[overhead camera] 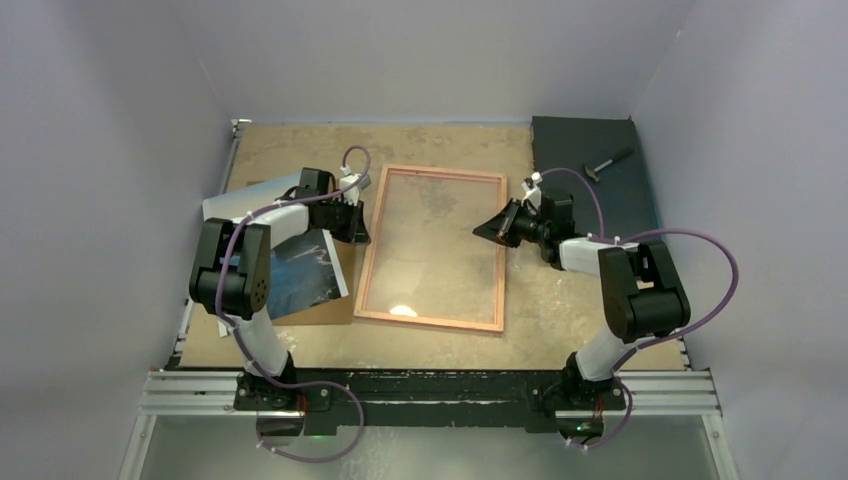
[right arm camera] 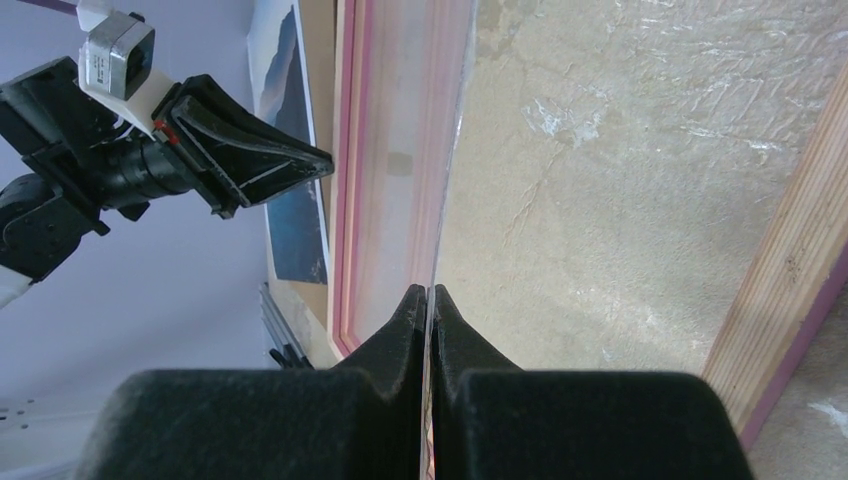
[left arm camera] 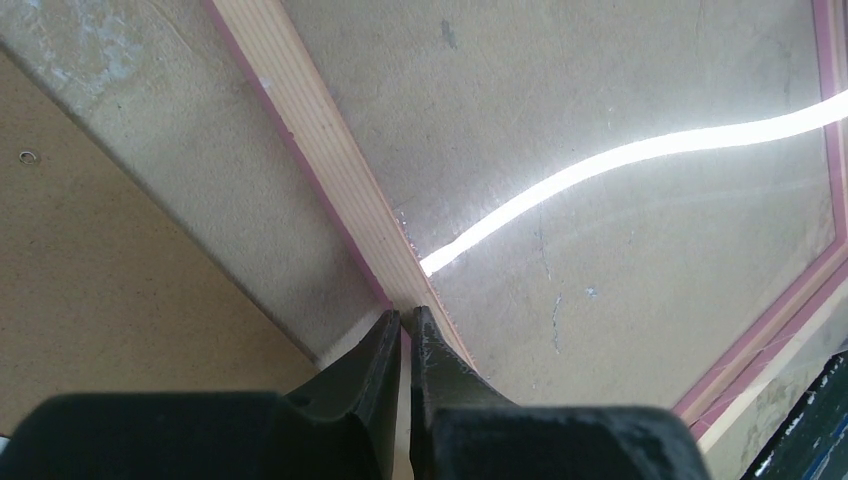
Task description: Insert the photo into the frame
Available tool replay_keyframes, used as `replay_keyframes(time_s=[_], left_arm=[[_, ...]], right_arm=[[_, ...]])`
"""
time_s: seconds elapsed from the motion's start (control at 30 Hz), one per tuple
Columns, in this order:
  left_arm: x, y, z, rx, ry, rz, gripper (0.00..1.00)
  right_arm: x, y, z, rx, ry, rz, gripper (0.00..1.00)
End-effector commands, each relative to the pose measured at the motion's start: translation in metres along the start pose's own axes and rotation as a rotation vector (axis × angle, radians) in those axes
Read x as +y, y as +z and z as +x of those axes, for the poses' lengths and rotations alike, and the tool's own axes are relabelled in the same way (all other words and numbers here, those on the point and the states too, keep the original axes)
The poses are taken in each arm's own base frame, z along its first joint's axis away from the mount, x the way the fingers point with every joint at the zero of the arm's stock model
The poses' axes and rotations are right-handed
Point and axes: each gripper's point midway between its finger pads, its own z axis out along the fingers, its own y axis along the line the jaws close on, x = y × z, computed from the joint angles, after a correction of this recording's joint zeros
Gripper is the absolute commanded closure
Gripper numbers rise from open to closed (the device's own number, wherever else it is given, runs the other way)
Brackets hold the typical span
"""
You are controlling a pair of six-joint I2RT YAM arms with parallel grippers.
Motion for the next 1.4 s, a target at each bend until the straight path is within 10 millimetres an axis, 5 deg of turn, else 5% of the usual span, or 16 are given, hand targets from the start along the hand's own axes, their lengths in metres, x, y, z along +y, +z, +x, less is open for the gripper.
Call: replay_keyframes(time_s=[0.0, 0.47, 0.63, 1.1, 1.37], left_arm=[[0.006, 0.011, 0.034, 0.092, -0.015, -0.019, 0.97], [0.008, 0.01, 0.034, 0.092, -0.022, -0.039, 0.98], [0.007, 0.006, 0.03, 0.069, -0.013, -0.049, 0.88], [0.005, 0.001, 0.034, 0.069, -0.013, -0.058, 0.88], [0.004, -0.001, 0.033, 0.07, -0.009, -0.058, 0.88]], right_arm=[[0.035, 0.0, -0.012, -0.004, -0.084, -0.109, 1.0], [0.089, -0.007, -0.008, -0.034, -0.141, -0.195, 1.0], [0.088, -0.006, -0.014, -0.052, -0.113, -0.17, 1.0], [0.11, -0.011, -0.016, -0.074, -0.115, -0.198, 1.0], [0.097, -0.008, -0.016, -0.099, -0.109, -0.125, 1.0]])
